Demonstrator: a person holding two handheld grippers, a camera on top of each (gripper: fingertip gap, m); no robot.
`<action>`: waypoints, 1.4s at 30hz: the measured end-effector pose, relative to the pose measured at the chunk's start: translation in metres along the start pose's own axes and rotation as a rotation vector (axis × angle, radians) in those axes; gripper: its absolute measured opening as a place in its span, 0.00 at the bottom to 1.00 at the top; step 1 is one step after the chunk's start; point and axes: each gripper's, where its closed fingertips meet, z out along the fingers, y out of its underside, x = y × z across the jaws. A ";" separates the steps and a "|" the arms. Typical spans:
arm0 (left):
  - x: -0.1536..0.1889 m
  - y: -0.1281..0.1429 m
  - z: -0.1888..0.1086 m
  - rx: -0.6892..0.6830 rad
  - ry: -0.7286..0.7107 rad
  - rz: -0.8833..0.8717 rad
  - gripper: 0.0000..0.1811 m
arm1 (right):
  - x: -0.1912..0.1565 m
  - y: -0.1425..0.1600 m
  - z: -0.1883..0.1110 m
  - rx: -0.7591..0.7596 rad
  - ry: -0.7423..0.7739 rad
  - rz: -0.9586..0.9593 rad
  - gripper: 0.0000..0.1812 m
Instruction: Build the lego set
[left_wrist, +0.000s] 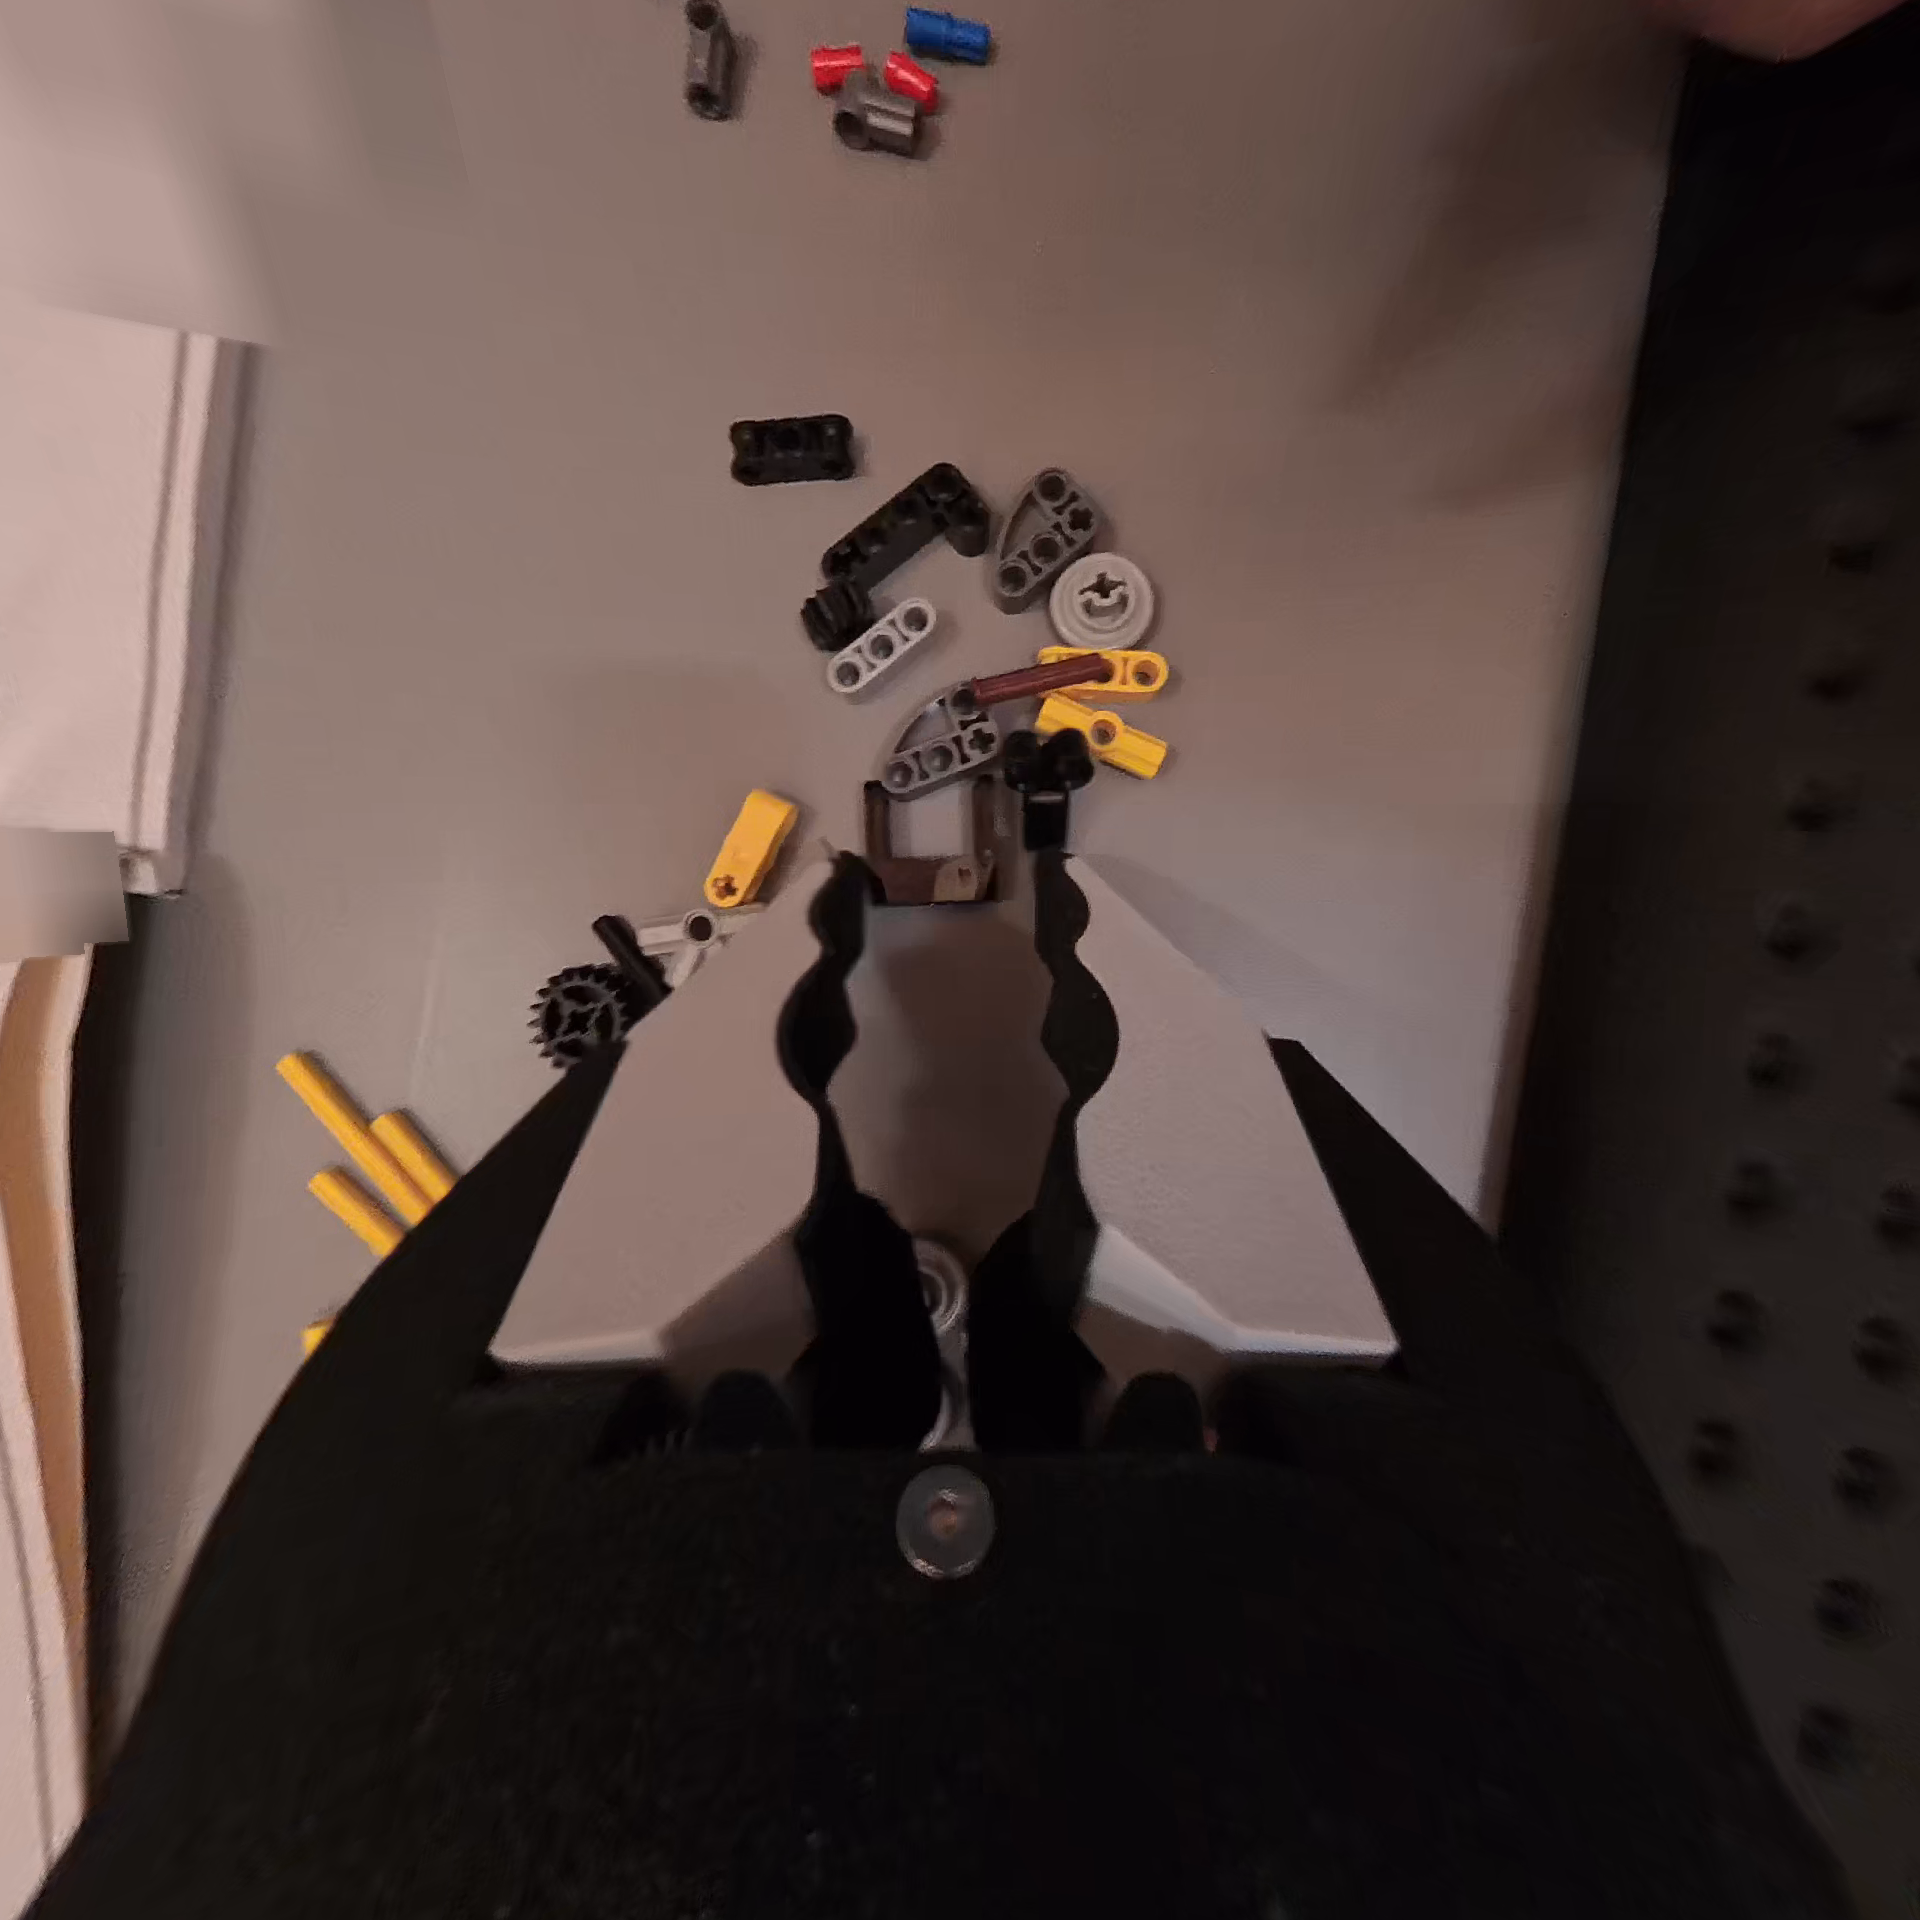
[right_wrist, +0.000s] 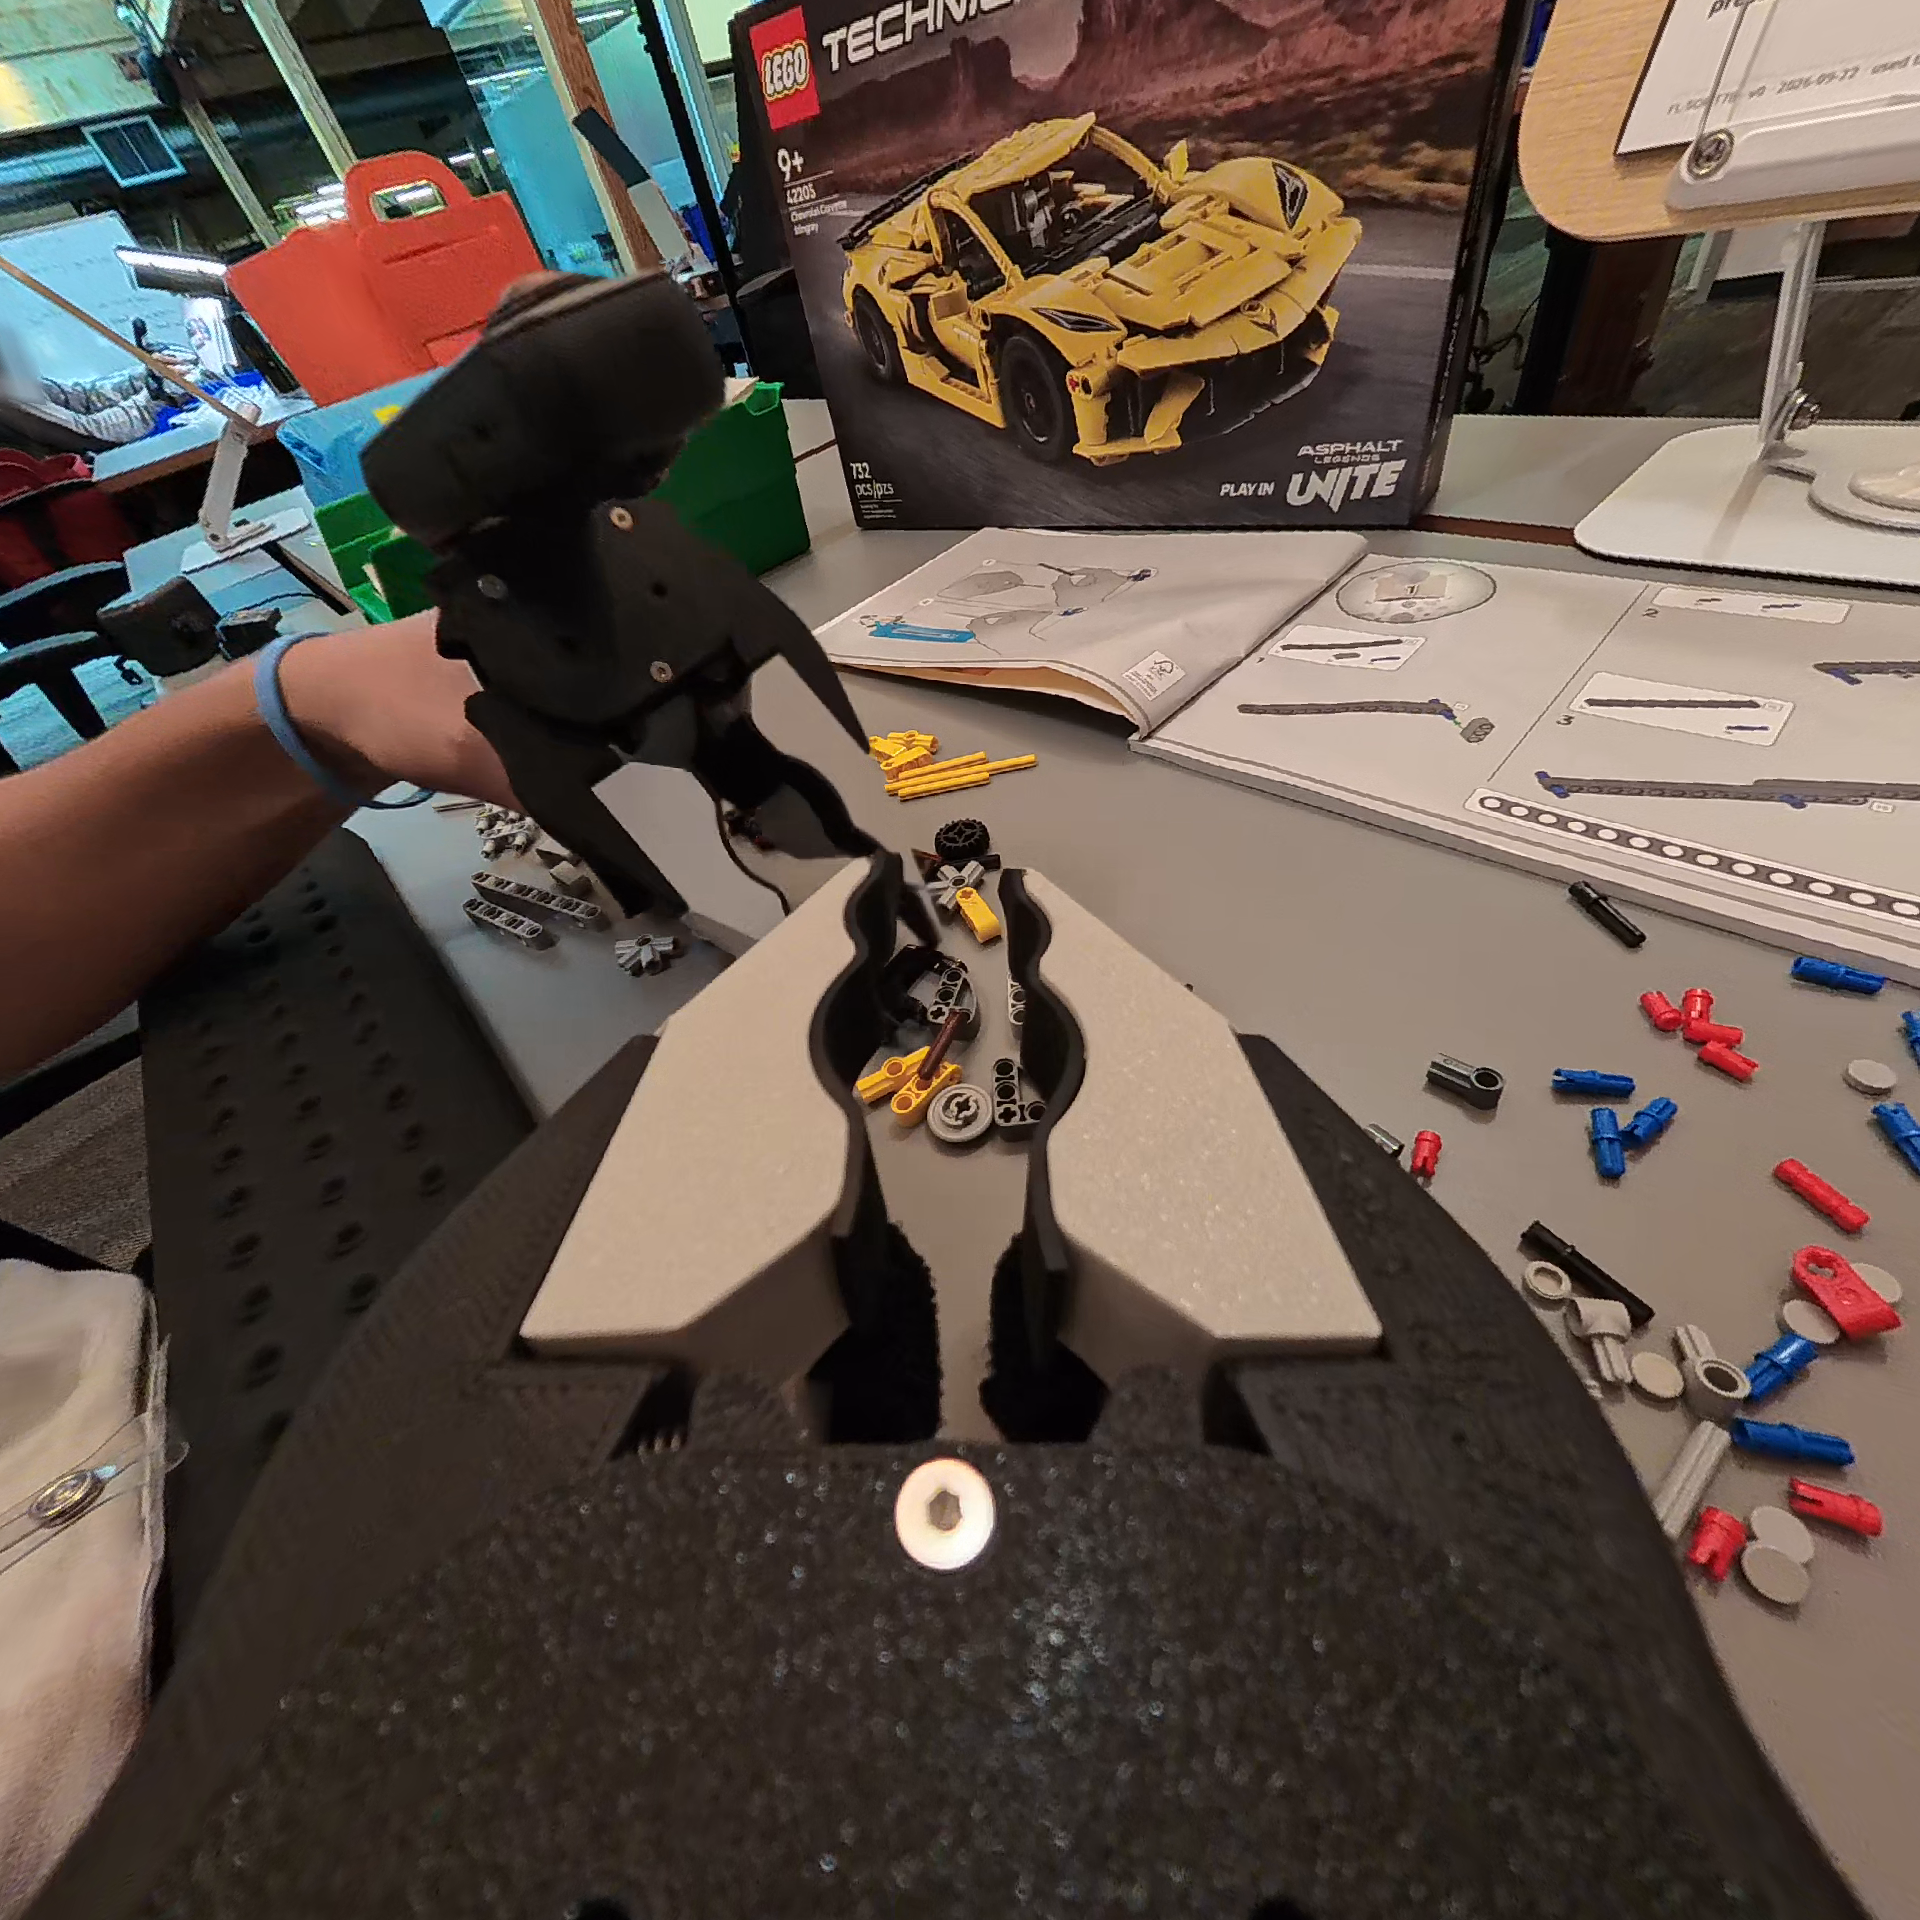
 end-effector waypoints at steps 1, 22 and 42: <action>0.002 0.000 0.002 -0.004 0.012 0.002 0.13 | 0.000 0.000 0.000 0.002 -0.001 0.002 0.11; -0.050 0.222 -0.199 -0.122 -0.496 -0.523 0.13 | 0.001 0.003 0.003 -0.024 0.003 0.000 0.11; -0.034 0.179 -0.141 -0.043 -0.255 -0.397 0.13 | 0.002 0.003 0.002 -0.019 0.008 0.011 0.11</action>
